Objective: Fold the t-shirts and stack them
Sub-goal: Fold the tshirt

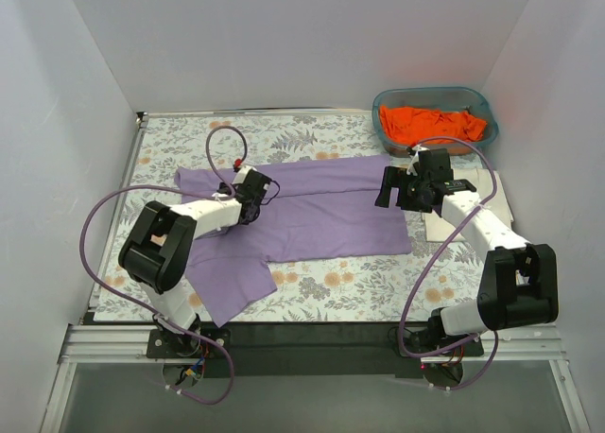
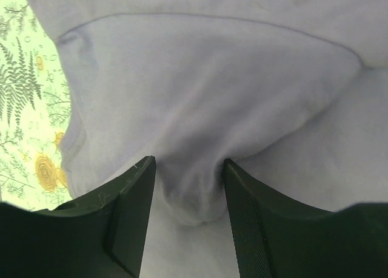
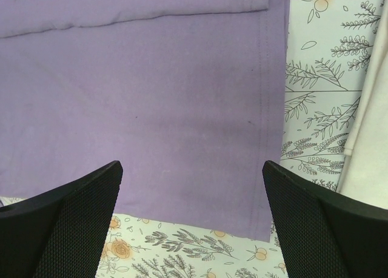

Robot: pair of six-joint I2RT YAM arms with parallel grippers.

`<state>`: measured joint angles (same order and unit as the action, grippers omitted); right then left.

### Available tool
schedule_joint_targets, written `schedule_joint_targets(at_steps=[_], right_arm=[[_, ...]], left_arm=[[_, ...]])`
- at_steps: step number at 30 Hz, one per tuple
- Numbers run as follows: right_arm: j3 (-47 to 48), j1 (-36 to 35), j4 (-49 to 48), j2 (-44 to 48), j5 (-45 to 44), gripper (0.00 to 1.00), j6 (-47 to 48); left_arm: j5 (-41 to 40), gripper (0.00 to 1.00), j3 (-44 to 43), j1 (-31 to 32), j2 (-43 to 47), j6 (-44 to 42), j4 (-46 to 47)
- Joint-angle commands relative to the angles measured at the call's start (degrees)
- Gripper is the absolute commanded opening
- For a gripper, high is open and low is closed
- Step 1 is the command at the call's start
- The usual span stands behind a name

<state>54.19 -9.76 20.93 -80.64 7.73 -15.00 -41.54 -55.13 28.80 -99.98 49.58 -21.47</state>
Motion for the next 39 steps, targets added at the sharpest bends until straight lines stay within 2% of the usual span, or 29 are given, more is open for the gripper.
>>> schedule_joint_targets(at_steps=[1, 5, 11, 20, 24, 25, 29, 36, 39], right_arm=[[0.8, 0.1, -0.4, -0.2, 0.8, 0.87, 0.6], [1.3, 0.2, -0.4, -0.2, 0.8, 0.87, 0.6], [1.4, 0.1, -0.3, -0.7, 1.6, 0.87, 0.8], [0.8, 0.2, 0.1, 0.4, 1.7, 0.87, 1.2], [0.5, 0.2, 0.3, 1.1, 1.7, 0.86, 1.5], [0.2, 0.2, 0.3, 1.3, 1.7, 0.86, 1.7], [0.1, 0.2, 0.3, 1.2, 2.6, 0.86, 1.7], [0.6, 0.2, 0.4, 0.2, 4.3, 0.85, 1.7], [0.6, 0.1, 0.3, 0.2, 4.4, 0.85, 1.9]], left_arm=[[-1.9, 0.46, -2.8, -2.4, 1.7, -1.9, 0.3], [-1.4, 0.46, -4.5, -5.3, 2.1, -2.5, 0.8], [1.0, 0.48, -10.5, -11.4, -2.3, -3.3, 1.9], [4.5, 0.55, -19.9, -13.4, -6.5, -2.0, -0.1], [9.4, 0.57, -19.5, -13.4, -2.4, 6.6, -6.5], [10.6, 0.57, -18.7, -13.3, -1.0, 11.0, -6.9], [13.8, 0.51, -13.1, -13.4, 5.2, 21.2, -8.1], [18.3, 0.35, -7.3, -18.0, 7.1, 30.2, -5.3], [21.1, 0.34, -5.9, -21.0, 6.3, 32.1, -3.2]])
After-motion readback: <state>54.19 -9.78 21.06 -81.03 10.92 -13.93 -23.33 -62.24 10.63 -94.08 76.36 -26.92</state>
